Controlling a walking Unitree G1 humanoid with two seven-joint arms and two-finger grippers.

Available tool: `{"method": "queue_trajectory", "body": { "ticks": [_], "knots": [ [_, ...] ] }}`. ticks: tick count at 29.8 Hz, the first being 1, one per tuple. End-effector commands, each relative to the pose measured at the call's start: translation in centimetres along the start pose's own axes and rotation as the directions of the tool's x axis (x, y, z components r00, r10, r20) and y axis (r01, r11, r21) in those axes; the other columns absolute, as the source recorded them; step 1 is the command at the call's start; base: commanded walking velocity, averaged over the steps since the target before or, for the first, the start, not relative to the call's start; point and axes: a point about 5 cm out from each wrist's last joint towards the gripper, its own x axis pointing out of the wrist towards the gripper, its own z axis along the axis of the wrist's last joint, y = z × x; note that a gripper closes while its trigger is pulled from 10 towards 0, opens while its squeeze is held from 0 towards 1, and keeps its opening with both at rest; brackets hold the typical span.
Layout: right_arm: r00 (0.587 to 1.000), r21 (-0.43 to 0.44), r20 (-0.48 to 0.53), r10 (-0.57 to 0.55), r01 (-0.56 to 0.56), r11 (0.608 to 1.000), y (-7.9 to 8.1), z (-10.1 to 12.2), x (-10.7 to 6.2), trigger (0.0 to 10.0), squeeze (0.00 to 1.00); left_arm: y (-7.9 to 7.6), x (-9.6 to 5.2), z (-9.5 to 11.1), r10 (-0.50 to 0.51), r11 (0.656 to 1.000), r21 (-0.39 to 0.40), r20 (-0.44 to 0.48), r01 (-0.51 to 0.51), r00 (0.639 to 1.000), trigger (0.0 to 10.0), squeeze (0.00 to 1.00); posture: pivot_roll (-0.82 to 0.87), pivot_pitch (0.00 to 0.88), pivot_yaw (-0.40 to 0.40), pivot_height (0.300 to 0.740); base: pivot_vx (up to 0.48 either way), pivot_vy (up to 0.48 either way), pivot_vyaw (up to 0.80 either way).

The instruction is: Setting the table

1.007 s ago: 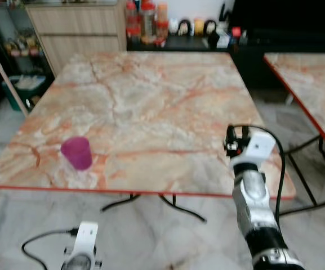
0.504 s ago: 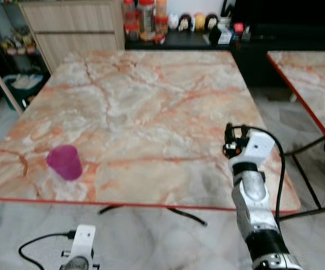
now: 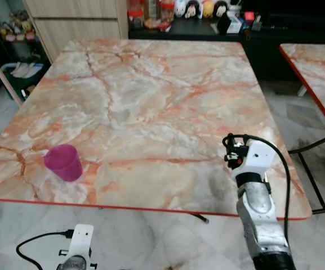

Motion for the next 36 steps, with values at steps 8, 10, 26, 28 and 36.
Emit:
{"method": "queue_trajectory", "body": {
  "ticks": [8,10,26,28,36],
  "knots": [
    [0.978,-0.076,-0.186,-0.089,0.076,0.994,-2.0,-1.9,-1.1,10.0,0.0,-0.1,-0.2,-1.1,-0.019,0.999,0.038,-0.039,0.021,0.999,10.0,0.0,-0.05,0.12,0.004,0.74,0.0,0.0,0.0],
    [0.971,-0.081,-0.221,-0.087,0.071,0.994,-2.0,-2.6,-1.3,10.0,0.0,-0.1,-0.2,-1.1,-0.022,0.999,0.041,-0.04,0.023,0.999,10.0,0.0,-0.04,0.114,0.004,0.74,0.0,0.0,0.0],
    [0.967,0.045,-0.249,-0.063,0.077,0.996,-0.7,-2.4,-0.6,10.0,0.0,-0.1,-0.1,-0.6,-0.014,1.0,0.027,-0.028,0.015,0.999,10.0,0.0,-0.02,0.134,-0.005,0.74,0.0,0.0,0.0],
    [0.966,0.046,-0.25,-0.067,0.081,0.996,-0.7,-2.4,-0.6,10.0,0.0,0.0,-0.1,-0.6,-0.011,1.0,0.022,-0.031,0.012,0.999,10.0,0.0,-0.02,0.136,-0.005,0.74,0.0,0.0,0.0],
    [0.96,0.031,-0.261,-0.105,0.117,0.993,-1.3,-2.3,-0.3,10.0,0.0,0.2,-0.2,-1.0,-0.004,1.0,0.015,-0.042,0.005,0.999,10.0,0.0,-0.03,0.149,-0.004,0.74,0.0,0.0,0.0]
  ]
}}
